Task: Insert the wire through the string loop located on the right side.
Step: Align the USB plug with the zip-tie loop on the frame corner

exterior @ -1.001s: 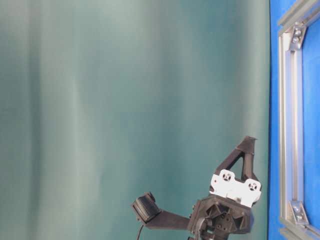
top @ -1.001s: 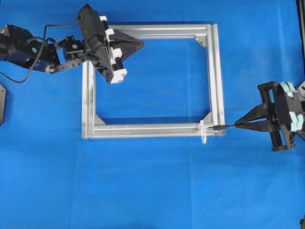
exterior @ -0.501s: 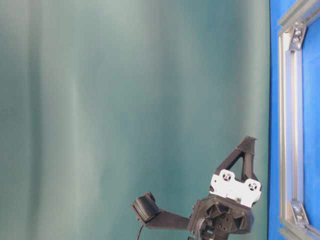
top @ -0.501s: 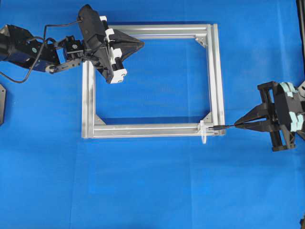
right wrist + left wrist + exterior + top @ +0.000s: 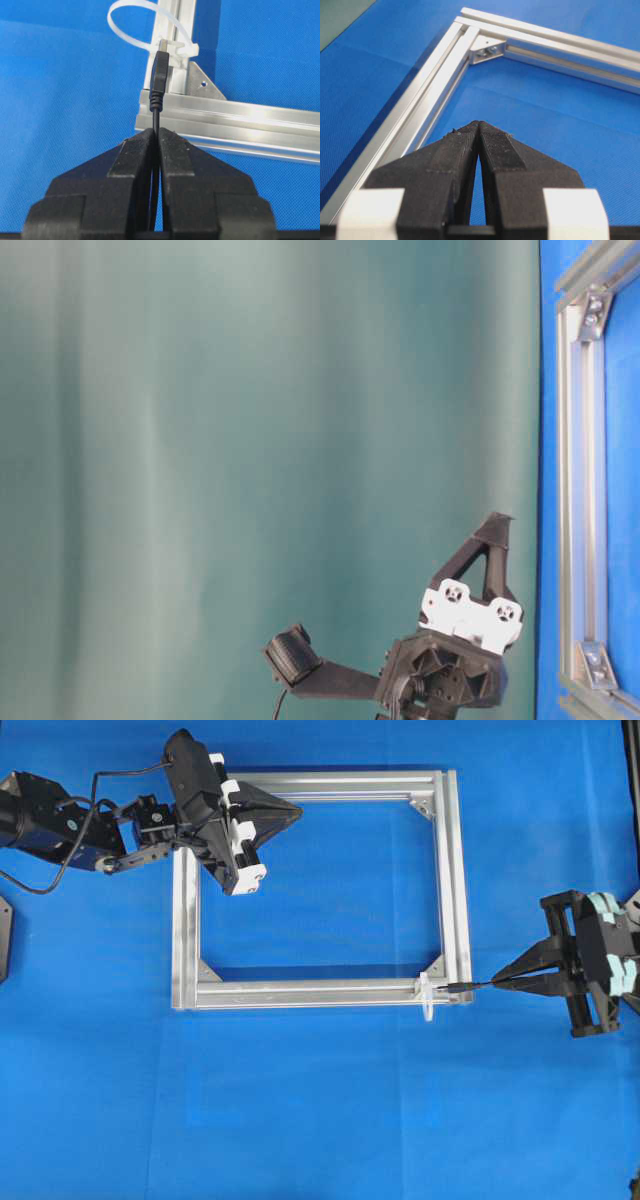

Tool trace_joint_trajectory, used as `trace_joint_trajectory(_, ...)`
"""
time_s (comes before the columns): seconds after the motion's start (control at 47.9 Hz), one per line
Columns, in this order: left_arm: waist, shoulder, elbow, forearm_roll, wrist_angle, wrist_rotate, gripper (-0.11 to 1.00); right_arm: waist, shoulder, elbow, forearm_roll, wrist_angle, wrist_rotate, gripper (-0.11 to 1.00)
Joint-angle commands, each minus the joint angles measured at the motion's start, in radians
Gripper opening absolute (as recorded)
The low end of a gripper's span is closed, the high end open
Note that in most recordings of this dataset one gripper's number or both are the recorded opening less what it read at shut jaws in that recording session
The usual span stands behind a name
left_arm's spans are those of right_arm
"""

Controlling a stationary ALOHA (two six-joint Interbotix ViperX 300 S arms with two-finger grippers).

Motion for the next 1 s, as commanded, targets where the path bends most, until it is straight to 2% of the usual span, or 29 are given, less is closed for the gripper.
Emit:
trace_joint_trajectory(0.0,0.003,-0.031,-0.012,0.003,-0.005,0.002,0.00,-0.003,0.000,-0.012,-0.002,-0.009,-0.002,-0.03)
trace_joint_trajectory(0.584,0.006,-0.031,-0.014,0.003,-0.005,0.002,0.00,0.008,0.008,-0.015,0.000,-0.043,0.002,-0.03)
trace_joint_trajectory(0.981,0.008,-0.031,-0.014,0.003,-0.005,0.002,0.00,0.018,0.141,-0.052,0.005,-0.167,0.005,-0.03)
